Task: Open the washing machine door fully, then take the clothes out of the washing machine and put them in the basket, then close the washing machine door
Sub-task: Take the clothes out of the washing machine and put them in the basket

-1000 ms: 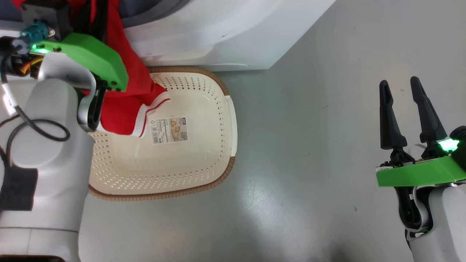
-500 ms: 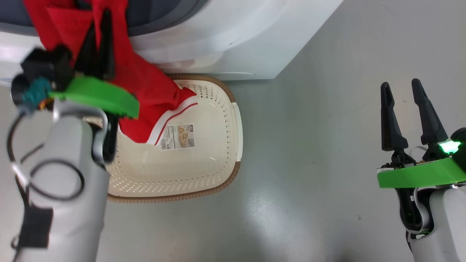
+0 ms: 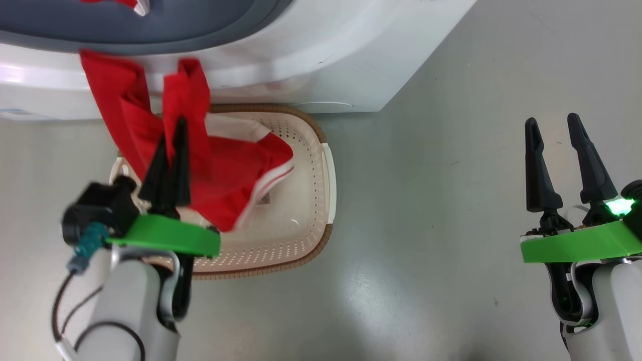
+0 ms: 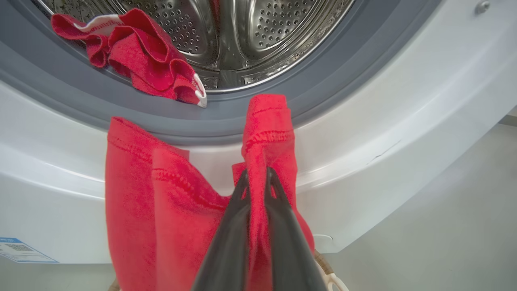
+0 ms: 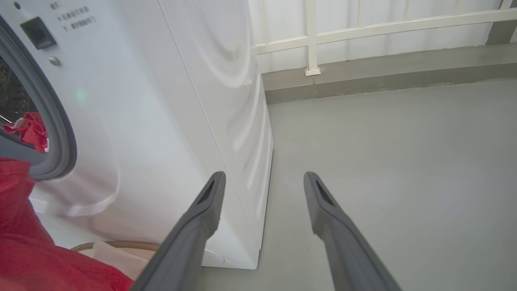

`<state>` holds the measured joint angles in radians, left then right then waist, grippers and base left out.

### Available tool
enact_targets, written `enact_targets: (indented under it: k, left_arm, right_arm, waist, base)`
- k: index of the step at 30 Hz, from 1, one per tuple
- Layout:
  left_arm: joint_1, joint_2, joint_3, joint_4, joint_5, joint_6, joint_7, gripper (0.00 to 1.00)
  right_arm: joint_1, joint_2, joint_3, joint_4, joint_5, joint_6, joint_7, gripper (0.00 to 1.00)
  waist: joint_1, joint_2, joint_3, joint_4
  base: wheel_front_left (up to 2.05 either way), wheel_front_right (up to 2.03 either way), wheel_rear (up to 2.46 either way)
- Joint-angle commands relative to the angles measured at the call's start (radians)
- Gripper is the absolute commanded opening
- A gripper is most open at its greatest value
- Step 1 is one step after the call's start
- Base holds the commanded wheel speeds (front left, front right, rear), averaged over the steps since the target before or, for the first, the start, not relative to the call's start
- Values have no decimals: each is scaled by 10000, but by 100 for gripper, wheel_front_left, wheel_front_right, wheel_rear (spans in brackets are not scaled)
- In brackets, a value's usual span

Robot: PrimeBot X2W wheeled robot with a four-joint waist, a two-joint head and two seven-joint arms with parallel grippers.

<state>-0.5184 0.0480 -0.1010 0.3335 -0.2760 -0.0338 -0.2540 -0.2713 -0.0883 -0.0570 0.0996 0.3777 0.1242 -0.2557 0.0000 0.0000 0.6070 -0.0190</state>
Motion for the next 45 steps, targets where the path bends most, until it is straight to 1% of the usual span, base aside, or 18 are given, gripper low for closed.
enact_targets:
  k: [1,5,10,21,27,31,37,38,39,40,41,42,45]
  left_arm:
    - [390,159,187,-168,-84,71,-76,0]
    - [521,141,41,374,7,73,-77,0]
    - [170,100,66,1680,-144,-133,-77,0]
    - [-1645,79,-17,5120,235,-599,-77,0]
    - [-2724,187,-80,6837,380,-751,-77,0]
    - [-3315,261,-30,7724,383,-762,-78,0]
    - [-3864,284,51,8451,311,-795,-78,0]
    - [-3910,283,47,8520,314,-800,-78,13]
    - [-3950,288,69,8564,296,-802,-78,34]
    - [-3979,290,96,8606,273,-804,-78,49]
    - [-4002,294,98,8639,274,-808,-78,84]
    - [-4022,297,107,8620,269,-814,-78,100]
    - [-4007,291,145,8590,235,-834,-78,100]
  right_arm:
    - [186,-51,199,-241,38,65,-61,100]
    - [175,-46,224,-249,47,65,-61,100]
    - [107,-34,262,-287,65,65,-61,100]
    - [-161,46,361,-338,102,65,-61,100]
    - [-380,119,371,-408,119,65,-61,100]
    - [-529,160,366,-462,124,65,-61,100]
    - [-650,198,326,-500,107,65,-61,100]
    - [-653,203,319,-501,103,65,-61,100]
    - [-653,206,312,-502,96,65,-61,100]
    - [-651,209,308,-501,87,65,-61,100]
    - [-652,211,300,-498,80,65,-61,100]
    - [-654,212,283,-496,74,65,-61,100]
    - [-656,208,245,-476,54,65,-61,100]
  waist:
    - [0,0,13,-31]
    - [0,0,76,-78]
    - [0,0,277,-180]
    - [0,0,1028,-550]
    - [0,0,1479,-733]
    - [0,0,1754,-842]
    - [0,0,1957,-910]
    - [0,0,1966,-910]
    - [0,0,1971,-909]
    - [0,0,1971,-908]
    - [0,0,1964,-902]
    - [0,0,1955,-890]
    - [0,0,1892,-843]
  base:
    - [0,0,0]
    - [0,0,0]
    - [0,0,0]
    - [0,0,0]
    - [0,0,0]
    - [0,0,0]
    - [0,0,0]
    - [0,0,0]
    - [0,0,0]
    - [0,0,0]
    - [0,0,0]
    - [0,0,0]
    - [0,0,0]
